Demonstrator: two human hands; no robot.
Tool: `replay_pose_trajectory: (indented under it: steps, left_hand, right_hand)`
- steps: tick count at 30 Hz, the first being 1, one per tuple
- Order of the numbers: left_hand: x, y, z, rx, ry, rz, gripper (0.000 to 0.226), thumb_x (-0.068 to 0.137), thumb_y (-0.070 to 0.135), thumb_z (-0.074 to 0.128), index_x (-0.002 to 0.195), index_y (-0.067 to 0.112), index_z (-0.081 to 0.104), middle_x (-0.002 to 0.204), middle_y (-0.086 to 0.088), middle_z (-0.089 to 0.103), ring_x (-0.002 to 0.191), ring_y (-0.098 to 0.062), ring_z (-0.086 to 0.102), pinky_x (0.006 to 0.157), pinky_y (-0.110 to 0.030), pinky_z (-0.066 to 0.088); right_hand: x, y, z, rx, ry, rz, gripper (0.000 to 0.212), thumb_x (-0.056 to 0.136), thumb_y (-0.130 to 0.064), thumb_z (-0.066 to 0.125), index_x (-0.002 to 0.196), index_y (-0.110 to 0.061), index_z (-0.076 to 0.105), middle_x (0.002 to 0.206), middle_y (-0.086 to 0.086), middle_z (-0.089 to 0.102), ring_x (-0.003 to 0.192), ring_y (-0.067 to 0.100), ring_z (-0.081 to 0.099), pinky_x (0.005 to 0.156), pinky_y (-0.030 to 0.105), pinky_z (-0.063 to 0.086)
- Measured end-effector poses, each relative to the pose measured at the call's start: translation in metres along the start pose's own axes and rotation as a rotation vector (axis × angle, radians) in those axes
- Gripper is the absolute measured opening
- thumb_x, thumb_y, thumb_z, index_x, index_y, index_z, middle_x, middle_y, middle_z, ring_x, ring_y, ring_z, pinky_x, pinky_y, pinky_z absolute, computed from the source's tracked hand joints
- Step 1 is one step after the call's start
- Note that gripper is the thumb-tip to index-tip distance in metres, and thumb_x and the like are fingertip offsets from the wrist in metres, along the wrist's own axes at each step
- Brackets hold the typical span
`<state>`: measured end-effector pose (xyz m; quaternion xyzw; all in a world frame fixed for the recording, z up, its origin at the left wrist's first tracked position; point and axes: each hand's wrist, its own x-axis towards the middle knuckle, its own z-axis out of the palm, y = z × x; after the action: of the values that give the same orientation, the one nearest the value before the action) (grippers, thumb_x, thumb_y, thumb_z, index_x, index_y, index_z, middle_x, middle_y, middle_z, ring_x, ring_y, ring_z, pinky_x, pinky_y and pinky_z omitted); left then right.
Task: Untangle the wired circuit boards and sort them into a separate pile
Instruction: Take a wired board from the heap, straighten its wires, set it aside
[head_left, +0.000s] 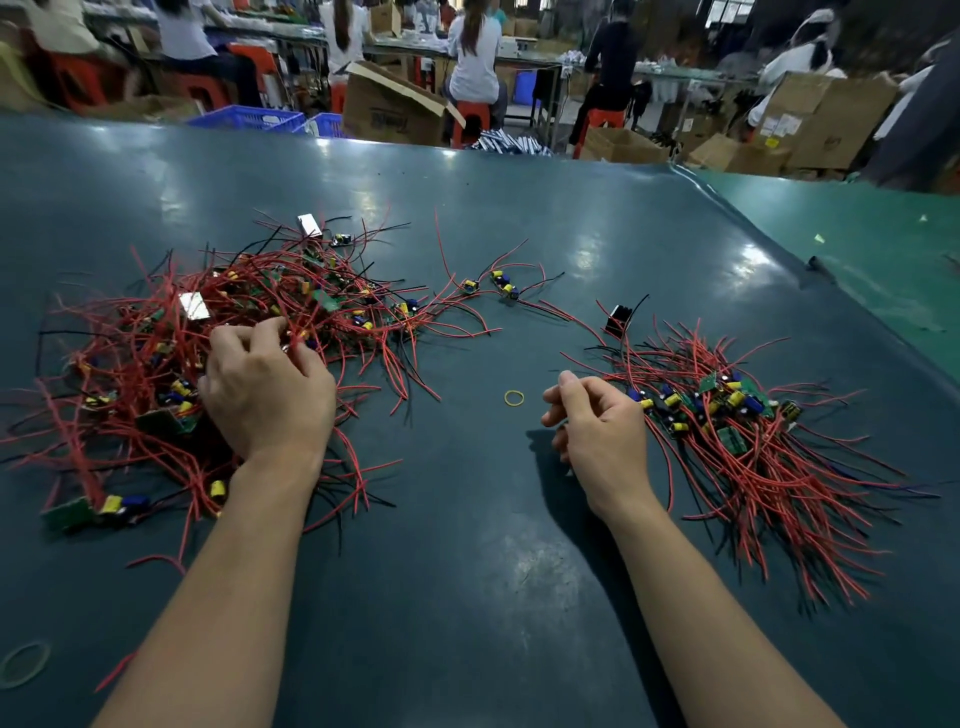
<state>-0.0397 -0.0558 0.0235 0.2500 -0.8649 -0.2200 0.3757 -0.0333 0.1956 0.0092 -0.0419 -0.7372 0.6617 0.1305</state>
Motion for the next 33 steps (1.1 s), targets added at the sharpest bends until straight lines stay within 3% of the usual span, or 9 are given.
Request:
replay_pose_trajectory:
  steps: [4,9,14,18,20,23,26,29,33]
  left_hand:
    - [-0.004,0.005,0.0,-0.004,0.102,0.075,0.029,0.091,0.022,0.055,0.117,0.01,0.062,0.115,-0.016,0.06,0.105,-0.037,0.053,0.09,-0.047,0.038]
    - [-0.01,0.013,0.0,-0.141,0.16,0.126,0.034,0.093,0.02,0.054,0.125,0.011,0.052,0.104,-0.011,0.069,0.098,-0.036,0.057,0.091,-0.046,0.035]
    - [-0.016,0.029,-0.009,-0.334,0.437,0.531,0.033,0.09,0.01,0.063,0.122,0.01,0.058,0.102,0.0,0.072,0.088,-0.025,0.054,0.081,-0.04,0.041]
    - [-0.045,0.055,-0.01,-0.645,0.321,0.906,0.039,0.082,-0.005,0.069,0.117,0.004,0.055,0.108,-0.009,0.07,0.094,-0.026,0.066,0.082,-0.041,0.05]
    - [-0.064,0.065,-0.008,-0.787,0.185,0.982,0.039,0.081,-0.004,0.068,0.117,0.003,0.055,0.113,-0.009,0.066,0.1,-0.024,0.065,0.084,-0.04,0.052]
    - [-0.09,0.076,-0.001,-0.942,-0.091,0.82,0.032,0.085,-0.002,0.065,0.116,0.001,0.062,0.111,-0.011,0.059,0.105,-0.015,0.059,0.09,-0.023,0.048]
    - [-0.095,0.079,0.009,-1.018,-0.318,0.61,0.025,0.081,-0.004,0.069,0.105,0.003,0.07,0.103,-0.006,0.064,0.096,-0.013,0.062,0.082,-0.026,0.052]
    - [-0.088,0.073,0.015,-1.047,-0.458,0.458,0.023,0.084,0.006,0.071,0.105,0.015,0.072,0.099,0.006,0.07,0.089,-0.015,0.067,0.074,-0.034,0.055]
    - [-0.084,0.066,0.018,-1.076,-0.553,0.288,0.022,0.086,0.012,0.072,0.104,0.024,0.074,0.097,0.008,0.074,0.082,-0.01,0.071,0.073,-0.024,0.055]
  right_hand:
    - [-0.002,0.0,0.0,-0.031,-0.01,-0.012,0.033,0.1,-0.027,0.055,0.071,-0.016,0.066,0.059,0.0,0.063,0.044,0.011,0.049,0.04,0.021,0.037]
    - [-0.004,-0.001,0.0,-0.116,-0.019,-0.034,0.033,0.099,-0.028,0.055,0.07,-0.02,0.067,0.059,-0.001,0.065,0.045,0.011,0.05,0.046,0.027,0.04]
    - [-0.006,-0.002,-0.001,-0.149,-0.027,-0.05,0.032,0.099,-0.026,0.055,0.071,-0.019,0.067,0.059,-0.002,0.064,0.048,0.015,0.051,0.048,0.036,0.043]
    - [-0.01,-0.006,0.0,-0.04,-0.141,-0.073,0.022,0.098,-0.017,0.057,0.079,-0.018,0.068,0.06,-0.003,0.063,0.042,0.012,0.05,0.039,0.022,0.038]
    - [-0.014,-0.008,0.002,0.041,-0.256,-0.064,0.013,0.097,-0.017,0.059,0.088,-0.017,0.069,0.06,-0.005,0.065,0.04,0.009,0.051,0.037,0.021,0.039]
    - [-0.017,-0.009,0.004,0.182,-0.355,-0.085,0.005,0.091,-0.016,0.063,0.093,-0.018,0.066,0.061,-0.003,0.063,0.042,0.009,0.05,0.038,0.021,0.039]
    - [-0.013,-0.009,0.002,0.3,-0.331,-0.089,0.03,0.078,0.0,0.05,0.1,-0.012,0.066,0.069,0.013,0.068,0.053,0.022,0.048,0.048,0.024,0.038]
    - [-0.012,-0.008,0.001,0.349,-0.315,-0.042,0.025,0.082,0.008,0.057,0.096,-0.01,0.066,0.076,-0.003,0.072,0.058,0.01,0.06,0.047,0.019,0.046]
    - [-0.014,-0.009,-0.001,0.215,-0.293,-0.086,0.019,0.095,0.001,0.057,0.096,-0.014,0.069,0.08,-0.008,0.07,0.059,0.009,0.061,0.044,0.021,0.048]
